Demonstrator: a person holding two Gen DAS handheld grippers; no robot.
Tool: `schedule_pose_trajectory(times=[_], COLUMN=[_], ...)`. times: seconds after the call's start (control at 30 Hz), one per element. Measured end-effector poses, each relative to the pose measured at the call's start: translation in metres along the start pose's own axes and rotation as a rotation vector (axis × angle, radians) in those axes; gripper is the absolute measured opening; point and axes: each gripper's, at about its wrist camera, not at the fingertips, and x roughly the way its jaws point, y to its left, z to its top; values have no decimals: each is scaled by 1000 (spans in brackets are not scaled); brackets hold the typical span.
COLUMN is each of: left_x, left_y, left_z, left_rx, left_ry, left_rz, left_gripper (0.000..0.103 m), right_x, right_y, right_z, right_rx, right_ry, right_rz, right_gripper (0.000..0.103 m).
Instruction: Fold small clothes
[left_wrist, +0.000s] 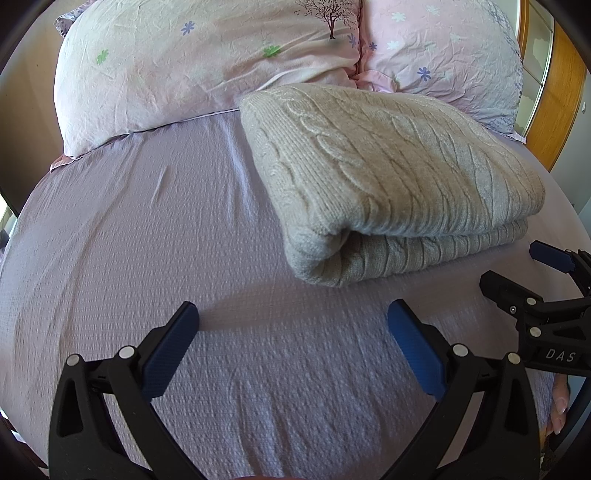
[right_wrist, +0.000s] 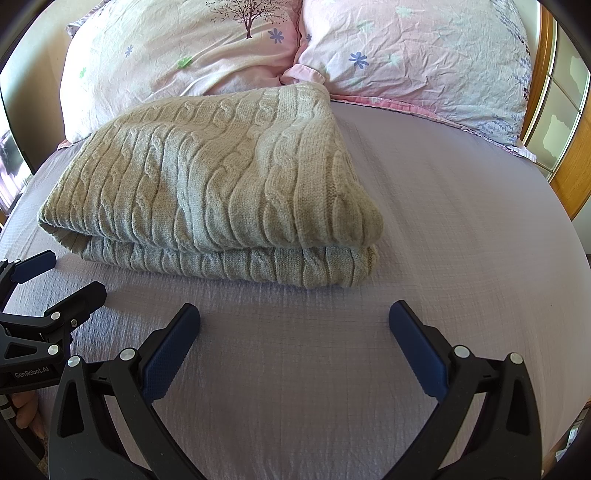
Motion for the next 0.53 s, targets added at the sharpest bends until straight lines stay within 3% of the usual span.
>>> schedule_pose_trajectory(times=[0.53], left_x=[0], left_y=[0], left_z=[-1], left_rx=[-3], left_ry=[0], left_rz=[3], left_gripper=[101], right_x=[0], right_y=[0], right_z=[0], right_rx=[0], right_ry=[0], right_rz=[0], right_gripper=[102])
